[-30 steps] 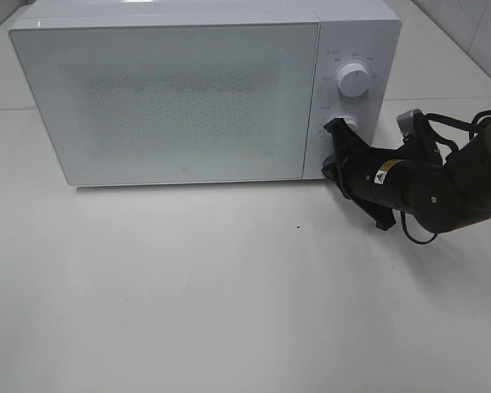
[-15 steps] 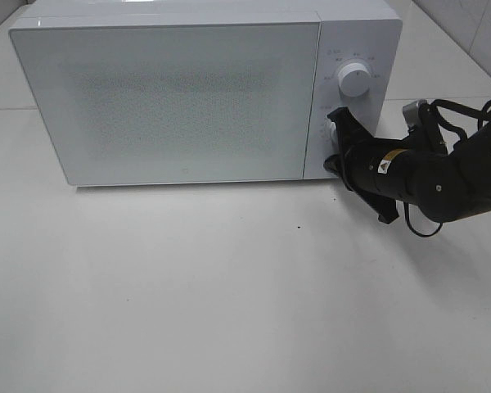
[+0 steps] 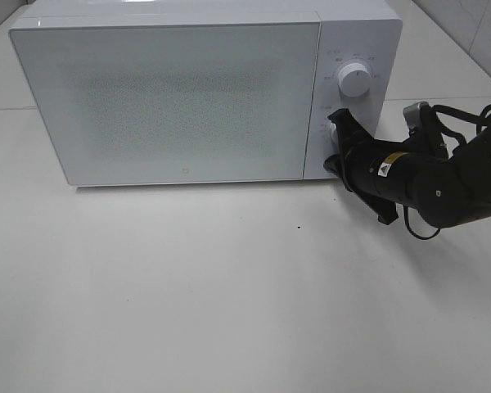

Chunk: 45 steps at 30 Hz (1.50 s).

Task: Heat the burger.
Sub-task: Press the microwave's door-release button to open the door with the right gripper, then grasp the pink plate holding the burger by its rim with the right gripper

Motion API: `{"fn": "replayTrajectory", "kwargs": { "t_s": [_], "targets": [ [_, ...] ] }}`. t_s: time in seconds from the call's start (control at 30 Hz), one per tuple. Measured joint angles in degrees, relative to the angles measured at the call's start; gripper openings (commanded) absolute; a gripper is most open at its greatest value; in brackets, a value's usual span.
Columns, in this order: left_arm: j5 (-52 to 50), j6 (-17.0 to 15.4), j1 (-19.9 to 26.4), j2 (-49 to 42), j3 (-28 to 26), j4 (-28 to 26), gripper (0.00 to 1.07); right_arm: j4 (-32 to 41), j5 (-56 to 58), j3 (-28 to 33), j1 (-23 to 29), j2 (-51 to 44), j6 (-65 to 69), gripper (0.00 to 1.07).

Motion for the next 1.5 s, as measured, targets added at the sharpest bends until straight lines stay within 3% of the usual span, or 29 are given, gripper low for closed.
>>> {"fn": "replayTrajectory", "kwargs": {
  "t_s": [0.3,0.77,0.87,1.33,1.5],
  "targets": [
    [0.0,0.0,0.0,0.0,0.0,0.0,0.0,1.3,-7.1,0.8,0.2,2.8,-0.1,0.0],
    [0.0,0.0,0.0,0.0,0.0,0.0,0.0,1.3,-3.6,-0.2,0.2,2.6,-0.1,0.0],
    [0.0,0.0,0.0,0.0,0.0,0.0,0.0,2.2,6.5,-1.8,0.2,-0.2,-0.8,0.0],
    [0.0,-0.1,0.0,0.0,0.0,0.0,0.0,4.6,6.0,5.4,-0.6,-11.4,-16.4,0.01],
    [0.0,-0.1,0.0,0.0,0.0,0.0,0.0,0.8,11.0,6.2,-0.6,-16.4,-26.8,0.02]
  ]
}}
